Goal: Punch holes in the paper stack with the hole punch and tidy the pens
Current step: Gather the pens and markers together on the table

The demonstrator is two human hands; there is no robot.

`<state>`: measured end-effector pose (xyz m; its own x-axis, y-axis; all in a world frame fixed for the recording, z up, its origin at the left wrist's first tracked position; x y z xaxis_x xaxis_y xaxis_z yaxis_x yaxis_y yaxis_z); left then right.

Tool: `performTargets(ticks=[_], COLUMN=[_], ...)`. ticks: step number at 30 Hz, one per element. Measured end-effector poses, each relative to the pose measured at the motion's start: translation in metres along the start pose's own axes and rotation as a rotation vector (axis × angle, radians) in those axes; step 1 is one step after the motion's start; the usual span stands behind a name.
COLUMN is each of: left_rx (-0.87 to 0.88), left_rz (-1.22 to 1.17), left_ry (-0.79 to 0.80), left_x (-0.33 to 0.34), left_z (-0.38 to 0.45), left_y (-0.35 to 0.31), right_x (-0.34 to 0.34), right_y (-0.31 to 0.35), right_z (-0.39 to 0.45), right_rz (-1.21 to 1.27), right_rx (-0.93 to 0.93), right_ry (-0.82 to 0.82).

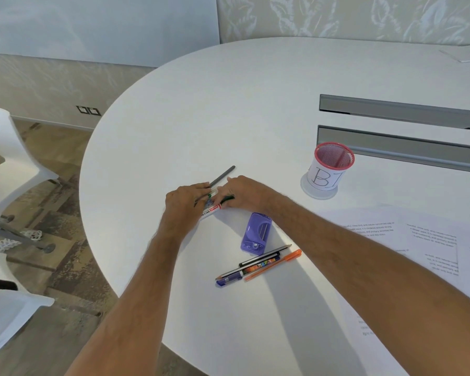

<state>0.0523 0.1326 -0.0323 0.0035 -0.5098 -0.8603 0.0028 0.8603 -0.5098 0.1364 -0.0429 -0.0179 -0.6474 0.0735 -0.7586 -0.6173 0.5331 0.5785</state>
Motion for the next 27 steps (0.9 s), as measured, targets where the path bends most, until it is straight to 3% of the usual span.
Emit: performTargets(ticks=[3,7,16,22,27], left_rx=[0.034,0.020,-0.056,0.021,0.031], left_rz=[0.077,0.206,0.330,0.120,-0.091], left_ry=[-0.035,0.035,0.082,-0.049,-0.082], left_x=[0.008,0.029,0.037,0.024,0.037], left_z=[-0.010,-0.022,-0.013,-0.043,-0.095], left_y=[-0.009,-0.017,-0.011,-0.043,-0.068], right_x=[0.001,-0.002,0.012,0.044,0.076], right_y=[0.000,-0.012,-0.037,-0.035,-0.025], right_z=[-0.009,-0.035,-0.121,-0.172,-0.198], right_rz=[0.077,0.148,0.137,0.156,0.185], right_rx=[0.015,0.057,0.178,0.203,0.133], right_ry=[-0.081,-0.268,-0.406,-0.455,-0.370])
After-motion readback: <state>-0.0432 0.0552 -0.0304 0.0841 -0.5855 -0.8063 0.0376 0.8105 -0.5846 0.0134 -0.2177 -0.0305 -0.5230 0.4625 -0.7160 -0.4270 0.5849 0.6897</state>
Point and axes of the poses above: each hand's wrist, its own z-axis towards the middle knuckle, its own x-axis out of the palm, y = z × x, the point moved 2 cm from there along z, towards the middle knuckle, and after that the axes turned 13 degrees about y, right-handed, at the moved point
